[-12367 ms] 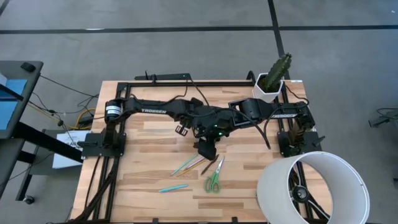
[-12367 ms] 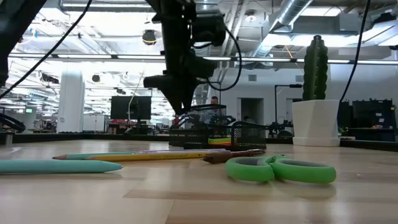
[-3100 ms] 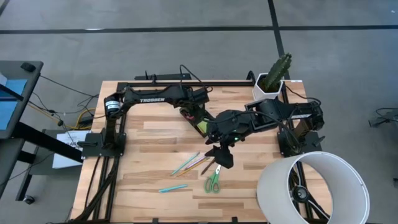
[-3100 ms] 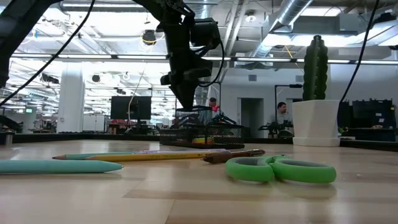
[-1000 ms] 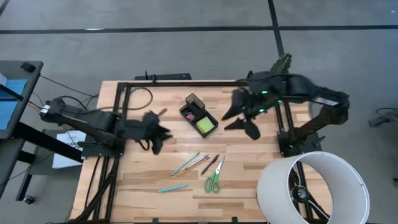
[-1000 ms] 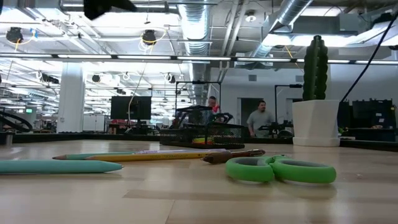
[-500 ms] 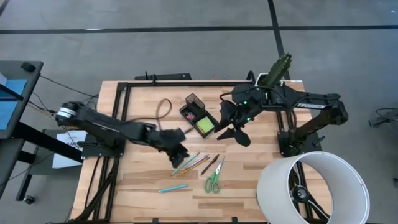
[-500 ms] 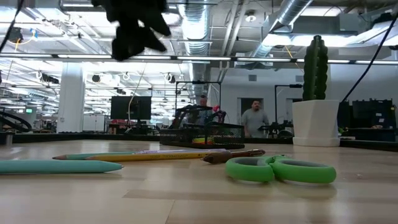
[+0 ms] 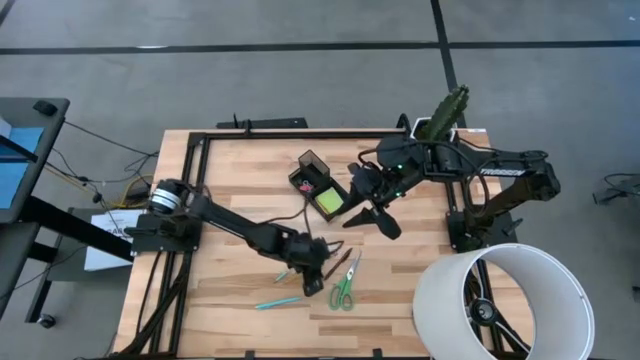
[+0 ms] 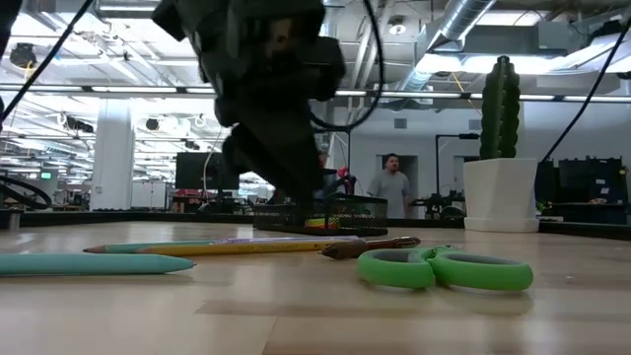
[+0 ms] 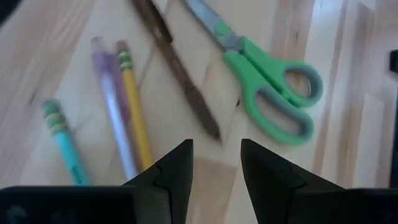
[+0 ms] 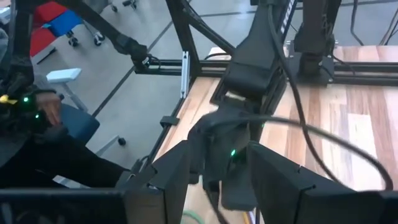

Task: Pick and place office supplies into organizer
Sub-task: Put the black binder clip into the black desk organizer

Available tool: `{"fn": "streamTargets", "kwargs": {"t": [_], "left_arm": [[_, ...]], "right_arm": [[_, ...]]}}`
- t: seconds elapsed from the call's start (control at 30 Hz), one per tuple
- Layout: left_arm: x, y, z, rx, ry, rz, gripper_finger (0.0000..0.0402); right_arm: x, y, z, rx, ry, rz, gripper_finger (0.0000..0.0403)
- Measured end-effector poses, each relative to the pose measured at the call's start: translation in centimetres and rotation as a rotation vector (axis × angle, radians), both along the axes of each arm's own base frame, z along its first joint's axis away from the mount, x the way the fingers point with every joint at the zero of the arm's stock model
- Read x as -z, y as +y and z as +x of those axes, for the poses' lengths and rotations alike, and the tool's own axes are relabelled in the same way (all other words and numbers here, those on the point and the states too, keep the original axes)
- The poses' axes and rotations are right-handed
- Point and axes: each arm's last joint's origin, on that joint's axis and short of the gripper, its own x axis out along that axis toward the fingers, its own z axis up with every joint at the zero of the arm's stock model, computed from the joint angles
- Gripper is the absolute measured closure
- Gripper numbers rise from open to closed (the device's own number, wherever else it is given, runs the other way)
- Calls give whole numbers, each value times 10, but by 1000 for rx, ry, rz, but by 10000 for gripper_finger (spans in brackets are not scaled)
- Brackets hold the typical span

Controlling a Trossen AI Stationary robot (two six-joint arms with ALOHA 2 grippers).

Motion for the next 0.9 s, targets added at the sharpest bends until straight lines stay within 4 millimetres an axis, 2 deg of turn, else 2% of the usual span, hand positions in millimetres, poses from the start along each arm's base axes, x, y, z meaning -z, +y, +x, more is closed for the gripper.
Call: {"fn": "streamTargets", "kwargs": {"t": [0.2, 0.47, 0.7, 0.9], "left_arm": [[3, -7, 15, -12, -19, 111, 276], [30, -12, 21, -35, 25, 100, 276], [35, -11, 22, -44, 26, 129, 276], [35, -3, 24, -60, 25, 166, 276]], "right_arm": [[1, 7, -1, -23, 5, -1, 248], [0, 21, -2, -71, -2, -2, 252], [0, 35, -4, -118, -4, -1, 248], [-1, 48, -7, -162, -10, 1, 250]]}}
